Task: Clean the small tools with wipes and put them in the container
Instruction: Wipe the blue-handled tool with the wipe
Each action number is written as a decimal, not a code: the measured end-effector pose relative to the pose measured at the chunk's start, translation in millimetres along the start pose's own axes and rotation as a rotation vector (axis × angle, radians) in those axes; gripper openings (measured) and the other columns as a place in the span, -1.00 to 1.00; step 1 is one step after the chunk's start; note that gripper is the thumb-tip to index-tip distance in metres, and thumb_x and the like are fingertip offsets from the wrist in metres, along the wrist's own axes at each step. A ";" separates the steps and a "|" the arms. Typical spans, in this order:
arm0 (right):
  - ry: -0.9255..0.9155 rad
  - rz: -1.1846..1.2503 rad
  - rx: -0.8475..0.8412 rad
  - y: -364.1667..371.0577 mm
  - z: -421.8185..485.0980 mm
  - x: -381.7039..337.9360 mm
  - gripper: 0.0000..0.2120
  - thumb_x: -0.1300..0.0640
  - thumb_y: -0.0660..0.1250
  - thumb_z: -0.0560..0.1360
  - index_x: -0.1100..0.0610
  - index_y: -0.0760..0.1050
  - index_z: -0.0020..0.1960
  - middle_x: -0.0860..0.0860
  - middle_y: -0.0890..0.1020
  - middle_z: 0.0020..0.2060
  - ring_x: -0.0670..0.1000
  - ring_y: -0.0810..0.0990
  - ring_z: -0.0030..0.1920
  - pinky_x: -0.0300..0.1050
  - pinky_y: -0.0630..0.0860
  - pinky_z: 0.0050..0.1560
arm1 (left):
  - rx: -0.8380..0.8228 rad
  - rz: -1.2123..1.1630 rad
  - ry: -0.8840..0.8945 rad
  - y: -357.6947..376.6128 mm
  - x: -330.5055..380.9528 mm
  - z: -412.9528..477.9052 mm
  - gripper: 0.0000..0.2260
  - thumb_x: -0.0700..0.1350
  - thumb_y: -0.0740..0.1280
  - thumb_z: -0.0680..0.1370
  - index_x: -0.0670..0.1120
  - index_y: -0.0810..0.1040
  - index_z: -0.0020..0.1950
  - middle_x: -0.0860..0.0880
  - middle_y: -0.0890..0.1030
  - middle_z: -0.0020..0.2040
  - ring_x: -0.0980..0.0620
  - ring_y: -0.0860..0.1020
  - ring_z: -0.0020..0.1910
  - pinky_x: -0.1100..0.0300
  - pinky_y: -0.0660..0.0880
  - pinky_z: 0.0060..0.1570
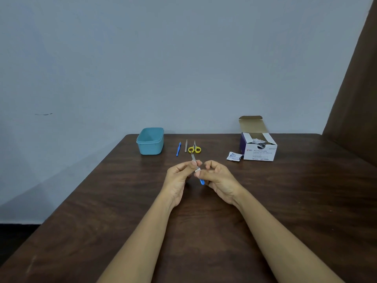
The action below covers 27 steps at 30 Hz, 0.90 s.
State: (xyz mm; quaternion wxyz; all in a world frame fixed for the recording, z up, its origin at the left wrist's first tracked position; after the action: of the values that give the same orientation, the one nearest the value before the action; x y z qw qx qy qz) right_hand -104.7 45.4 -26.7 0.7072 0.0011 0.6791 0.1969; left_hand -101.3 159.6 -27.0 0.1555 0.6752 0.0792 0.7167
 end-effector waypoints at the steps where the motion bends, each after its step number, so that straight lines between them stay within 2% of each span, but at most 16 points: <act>1: 0.009 -0.002 -0.004 0.0 0.5 0.2 -0.67 0.37 0.40 0.43 0.07 0.29 -0.18 0.06 0.67 -0.23 -0.09 0.64 -0.19 -0.28 0.50 -0.24 | 0.003 -0.009 -0.003 -0.4 0.0 0.2 -0.90 -0.08 0.43 0.39 -0.07 0.71 -0.18 -0.01 0.71 -0.10 0.07 0.60 -0.04 0.18 0.48 0.04; 5: 0.027 -0.029 -0.005 -0.2 1.7 2.3 -0.66 0.36 0.43 0.41 0.06 0.30 -0.18 0.09 0.67 -0.24 -0.02 0.63 -0.15 -0.20 0.44 -0.12 | 0.071 -0.040 -0.019 -8.4 -0.3 2.5 -0.79 0.01 0.46 0.33 -0.06 0.72 -0.12 -0.01 0.71 -0.01 -0.04 0.55 0.14 0.03 0.41 0.24; 8: 0.021 -0.041 0.007 -0.5 2.8 3.2 -0.66 0.33 0.46 0.39 0.06 0.30 -0.19 0.10 0.68 -0.25 0.02 0.60 -0.12 -0.15 0.39 -0.10 | 0.118 -0.056 -0.027 -11.6 -0.1 2.9 -0.78 0.03 0.47 0.30 -0.05 0.73 -0.13 0.01 0.71 -0.01 -0.04 0.53 0.15 0.00 0.37 0.29; 11: 0.015 -0.048 0.029 -0.9 3.2 3.2 -0.65 0.22 0.53 0.30 0.06 0.33 -0.21 0.16 0.67 -0.19 0.06 0.57 -0.08 -0.13 0.39 -0.10 | 0.163 -0.088 -0.030 -13.4 0.9 1.1 -0.84 0.01 0.46 0.30 -0.03 0.74 -0.20 0.04 0.71 -0.04 -0.02 0.52 0.12 0.04 0.39 0.21; 13: -0.001 -0.053 0.047 -1.5 2.9 2.6 -0.65 0.20 0.54 0.29 0.06 0.34 -0.21 0.20 0.66 -0.16 0.05 0.58 -0.09 -0.19 0.41 -0.15 | 0.187 -0.106 -0.016 -15.5 4.0 -0.7 -0.86 0.01 0.46 0.31 -0.01 0.74 -0.22 0.05 0.71 -0.05 0.02 0.52 0.06 0.07 0.39 0.11; 15: -0.010 -0.046 0.062 -1.6 2.4 2.2 -0.66 0.24 0.52 0.33 0.06 0.34 -0.21 0.20 0.66 -0.15 0.00 0.62 -0.13 -0.26 0.44 -0.20 | 0.200 -0.072 0.025 -17.1 9.5 -2.6 -0.87 0.01 0.45 0.33 0.00 0.73 -0.21 0.06 0.71 -0.05 0.06 0.53 0.04 0.09 0.38 0.10; 18: -0.005 -0.048 0.074 -0.9 1.7 1.0 -0.64 0.17 0.55 0.28 0.06 0.34 -0.21 0.17 0.67 -0.17 0.02 0.62 -0.10 -0.18 0.38 -0.17 | 0.217 -0.026 0.075 -17.0 19.7 -4.6 -0.88 -0.04 0.44 0.40 -0.03 0.70 -0.13 0.08 0.72 -0.09 0.13 0.56 0.01 0.12 0.40 0.14; 20: 0.003 -0.058 0.084 -1.4 2.4 0.0 -0.63 0.14 0.55 0.26 0.06 0.33 -0.22 0.14 0.69 -0.20 -0.02 0.61 -0.16 -0.18 0.34 -0.22 | 0.254 -0.040 0.104 -20.8 28.4 -3.1 -0.86 -0.02 0.44 0.39 -0.03 0.69 -0.11 0.10 0.71 -0.10 0.17 0.55 -0.06 0.16 0.41 0.07; 24: 0.015 -0.058 0.103 -5.1 9.7 -3.3 -0.65 0.25 0.50 0.36 0.06 0.30 -0.22 0.11 0.69 -0.22 -0.07 0.62 -0.23 -0.24 0.31 -0.30 | 0.366 0.022 0.201 -42.5 59.5 9.4 -0.90 -0.06 0.43 0.47 -0.05 0.69 -0.08 0.16 0.70 -0.18 0.33 0.57 -0.18 0.38 0.40 -0.06; 26: 0.004 -0.089 0.124 -7.1 17.6 -8.3 -0.66 0.25 0.49 0.38 0.05 0.31 -0.22 0.10 0.70 -0.21 -0.09 0.60 -0.24 -0.23 0.30 -0.32 | 0.469 0.132 0.272 -62.0 84.0 20.0 -0.91 -0.08 0.45 0.49 -0.06 0.70 -0.06 0.15 0.69 -0.16 0.37 0.58 -0.15 0.48 0.43 -0.09; 27: -0.003 -0.108 0.137 -7.8 22.6 -10.8 -0.67 0.23 0.50 0.39 0.05 0.32 -0.22 0.10 0.70 -0.20 -0.10 0.59 -0.26 -0.23 0.30 -0.33 | 0.533 0.186 0.306 -73.2 96.6 25.7 -0.90 -0.07 0.46 0.48 -0.05 0.71 -0.06 0.12 0.69 -0.13 0.33 0.59 -0.10 0.46 0.44 -0.07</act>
State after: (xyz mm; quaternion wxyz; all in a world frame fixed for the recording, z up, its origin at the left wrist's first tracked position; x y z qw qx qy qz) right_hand -80.8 41.3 -16.7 0.7160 0.0131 0.6890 0.1116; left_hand -71.2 257.7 42.3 -0.1067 0.5808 0.2244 0.7752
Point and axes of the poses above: each hand's wrist, its own z-axis towards the middle knuckle, its own y-axis out of the palm, x = y × z, the point moved 8 cm from there along z, towards the middle knuckle
